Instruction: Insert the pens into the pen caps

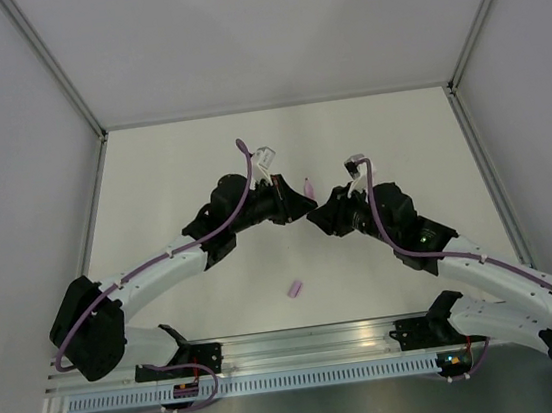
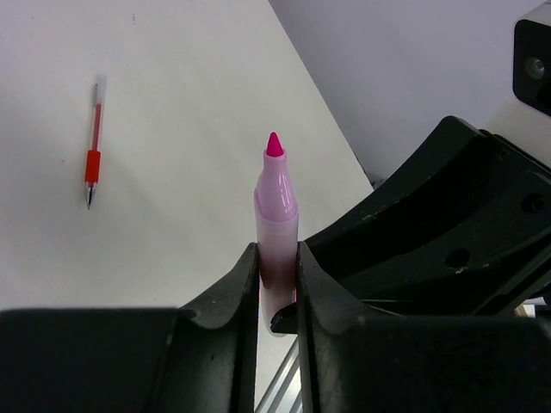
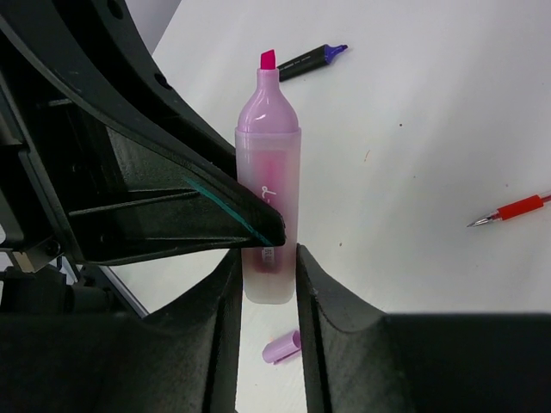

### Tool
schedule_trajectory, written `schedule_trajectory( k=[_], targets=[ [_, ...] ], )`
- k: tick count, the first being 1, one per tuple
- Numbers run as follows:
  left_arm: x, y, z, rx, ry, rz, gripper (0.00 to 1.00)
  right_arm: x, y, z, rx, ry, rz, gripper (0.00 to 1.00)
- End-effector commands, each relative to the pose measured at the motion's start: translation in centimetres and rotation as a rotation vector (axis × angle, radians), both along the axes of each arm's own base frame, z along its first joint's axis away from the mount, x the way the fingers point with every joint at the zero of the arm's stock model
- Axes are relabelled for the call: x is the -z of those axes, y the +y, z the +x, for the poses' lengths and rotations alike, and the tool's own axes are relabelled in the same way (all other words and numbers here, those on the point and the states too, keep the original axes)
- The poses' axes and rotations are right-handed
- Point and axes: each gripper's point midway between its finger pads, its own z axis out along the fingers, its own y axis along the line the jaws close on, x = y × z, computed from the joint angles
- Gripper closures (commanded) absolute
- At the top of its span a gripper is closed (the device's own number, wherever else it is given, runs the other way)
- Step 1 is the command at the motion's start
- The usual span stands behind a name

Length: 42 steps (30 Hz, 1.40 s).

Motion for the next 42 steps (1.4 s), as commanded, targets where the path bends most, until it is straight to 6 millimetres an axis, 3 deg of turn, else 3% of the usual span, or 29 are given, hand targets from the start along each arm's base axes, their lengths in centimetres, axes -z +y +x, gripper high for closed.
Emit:
schedule_trajectory(
  k=[1,7,11,17,26,36,42],
  targets=[
    [-2.2,-1.1,-1.3,0.095,-0.041,-0.086,0.98,-2.8,0.5,-0.3,-0.028,-0.073,0.074,0.63],
    [-3.5,-0.8,-2.7,0.156,-0.084,-0.119,0.98,-3.2,0.0,-1.7,-0.076,-0.102,0.065,0.34],
    [-4.9,-0.4,-4.4,0.234,-0.117,-0.152,0.98,-3.8,-0.8,-3.5,-0.119,-0.145,0.085,0.3],
    [-5.1,0.3,-6.4,0.336,-0.131,-0.145,0.98,-7.7,-1.9,-6.1,-0.169,-0.245,0.19,0.28],
    [-5.9,1.2,-9.8,0.47,-0.164,-0.218,0.98,-11.1,-1.8,-6.0,-0.152,-0.281,0.298,0.35],
    [-5.9,1.3,-10.8,0.52,-0.161,-0.236,0.98,-11.5,0.2,-4.6,-0.175,-0.261,0.326,0.51],
    [-6.4,1.3,-10.7,0.52,-0.17,-0.246,0.98,-11.1,0.9,-5.3,-0.221,-0.245,0.376,0.62]
  ],
)
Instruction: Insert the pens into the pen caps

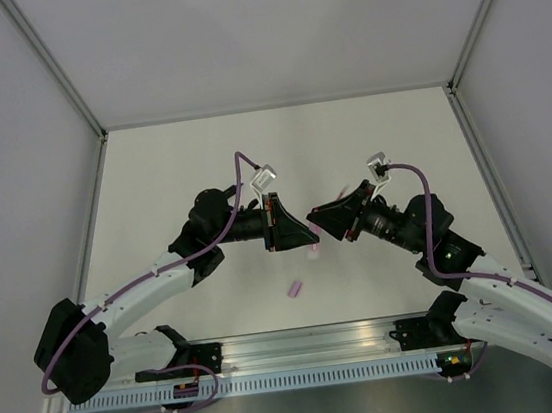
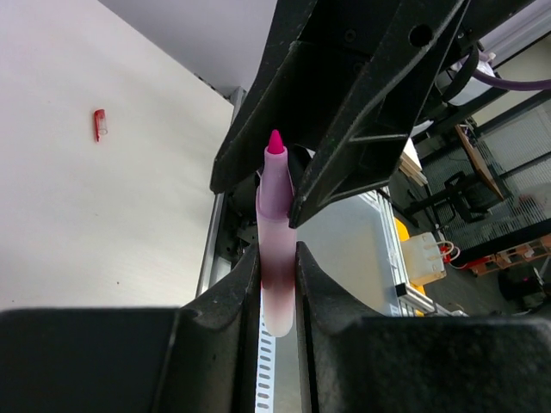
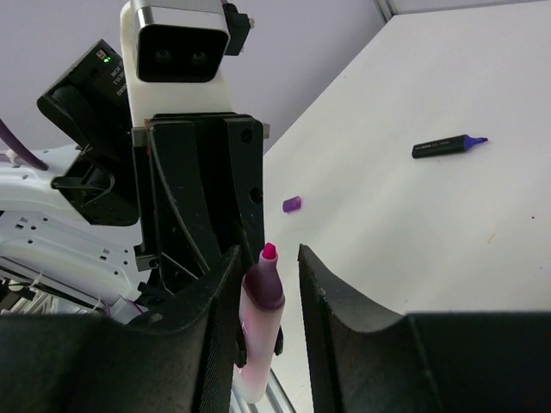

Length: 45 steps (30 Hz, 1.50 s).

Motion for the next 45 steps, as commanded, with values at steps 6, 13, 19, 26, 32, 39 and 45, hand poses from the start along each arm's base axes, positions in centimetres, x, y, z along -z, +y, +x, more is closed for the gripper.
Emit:
schedule_trajectory(
  k=[6,13,19,26,32,39,45],
  targets=[
    [-3.0,0.3,-1.2,0.053,-0.049,-0.079,0.98,-2.2,0.4,-1.6,-0.077,-0.045,0.108,0.73],
    [-4.1,0.6,-1.4,0.049,-0.062,-0.103,0.98,-2.8,0.8,-2.5,-0.133,-0.041,0.117,0.67],
    [-4.4,0.6,-1.4,0.048,-0.059,-0.103,0.98,-2.2,0.9,-2.7,-0.146,-0.034,0.127,0.61],
    [-4.4,0.8,-1.5,0.04,-0.059,-0.108,0.98,-1.8,1.2,-3.1,-0.177,-0.02,0.144,0.84],
    [-4.9,0.8,-1.7,0.05,-0.057,-0.116,0.76,-3.3,1.0,-2.8,-0.155,-0.032,0.177,1.0],
    [-4.3,0.8,-1.8,0.06,-0.07,-0.112,0.44,-6.3,0.7,-2.1,-0.115,-0.051,0.259,1.0],
    [-3.6,0.7,-2.1,0.088,-0.068,-0.111,0.51,-7.0,1.3,-1.8,-0.129,-0.039,0.298,1.0]
  ],
)
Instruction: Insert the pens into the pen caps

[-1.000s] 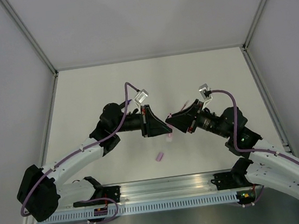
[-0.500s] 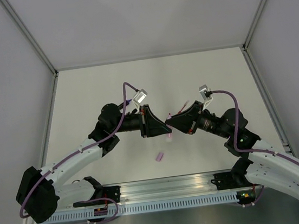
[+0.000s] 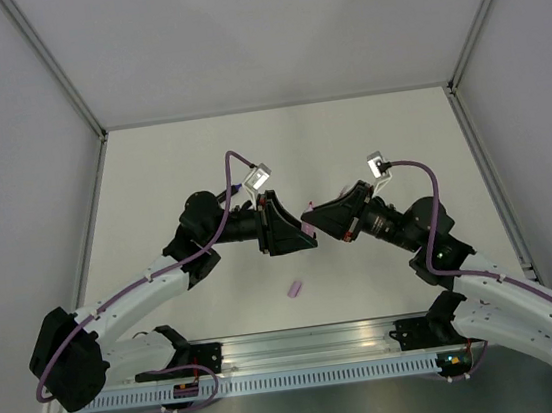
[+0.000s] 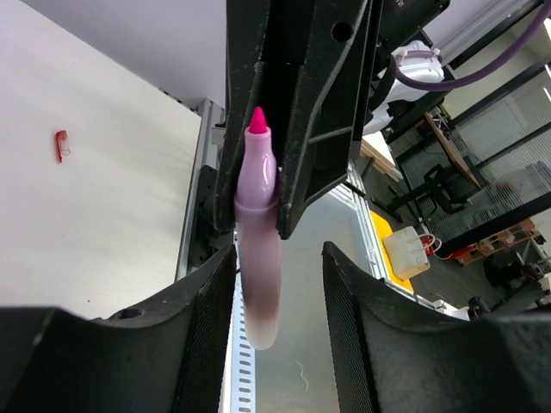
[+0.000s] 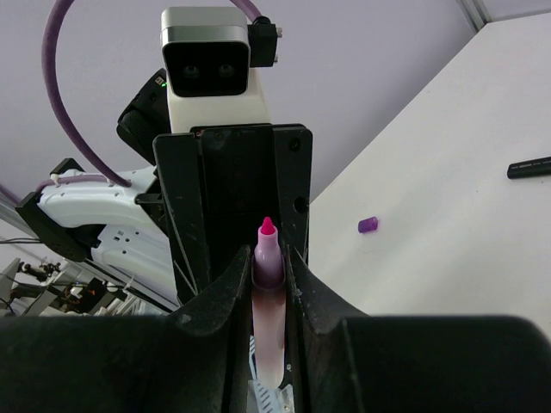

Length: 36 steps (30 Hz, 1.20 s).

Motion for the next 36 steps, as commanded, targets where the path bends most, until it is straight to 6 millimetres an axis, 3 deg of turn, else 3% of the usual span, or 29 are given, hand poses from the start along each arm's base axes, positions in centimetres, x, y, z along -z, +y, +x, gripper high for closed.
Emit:
schedule_trajectory(
  k=[1,4,14,15,17,18,21,22,24,25,27,29,32,35,36],
  targets=[
    [-0.9,0.1,-0.6,0.035,-0.049,-0.043,0.54,-4.2,0.0,-0.1,-0.004,-0.058,0.102,1.0],
    [-1.0,0.2,-0.8,0.041,-0.056,-0.048,0.64,-4.1,0.1,0.1,-0.005,-0.054,0.099,1.0],
    [-0.3,0.6,-1.0,0.036,-0.058,-0.006,0.73,-3.5,0.5,1.1,0.026,-0.055,0.03,1.0],
    [-0.3,0.6,-0.9,0.035,-0.057,-0.006,0.76,-3.4,0.6,1.1,0.022,-0.052,0.027,1.0],
    [-0.4,0.6,-0.9,0.035,-0.056,-0.007,0.95,-3.2,0.9,1.1,0.01,-0.048,0.024,1.0],
    [-0.4,0.6,-0.9,0.03,-0.053,-0.007,0.98,-3.1,1.0,1.1,0.003,-0.049,0.024,1.0],
    [-0.3,0.7,-0.6,0.001,-0.044,0.006,0.98,-2.1,1.3,0.8,-0.019,-0.032,-0.009,0.7],
    [-0.2,0.8,-0.5,-0.01,-0.057,0.012,0.98,-1.9,1.2,1.0,-0.008,-0.036,-0.025,0.54],
    [0.0,1.4,0.4,-0.071,-0.043,0.037,0.98,-0.7,1.1,0.9,-0.007,-0.01,-0.076,0.44],
    [0.2,1.8,0.9,-0.096,-0.039,0.049,0.98,-0.4,0.8,0.7,-0.004,-0.023,-0.107,0.33],
    [0.7,3.2,2.4,-0.183,-0.009,0.088,0.98,1.4,0.1,0.7,0.019,0.013,-0.185,0.29],
    [1.5,4.6,3.9,-0.277,0.003,0.131,0.98,1.9,-1.3,0.6,0.072,-0.005,-0.229,0.27],
    [3.6,7.2,6.2,-0.479,0.012,0.257,0.98,6.0,-3.4,0.4,0.148,0.12,-0.331,0.27],
    [5.8,9.9,7.7,-0.655,0.005,0.361,0.98,8.5,-3.8,0.4,0.132,0.096,-0.457,0.27],
    [6.2,10.6,8.1,-0.704,0.004,0.375,0.98,10.5,-3.7,0.4,0.107,0.109,-0.547,0.27]
  ],
)
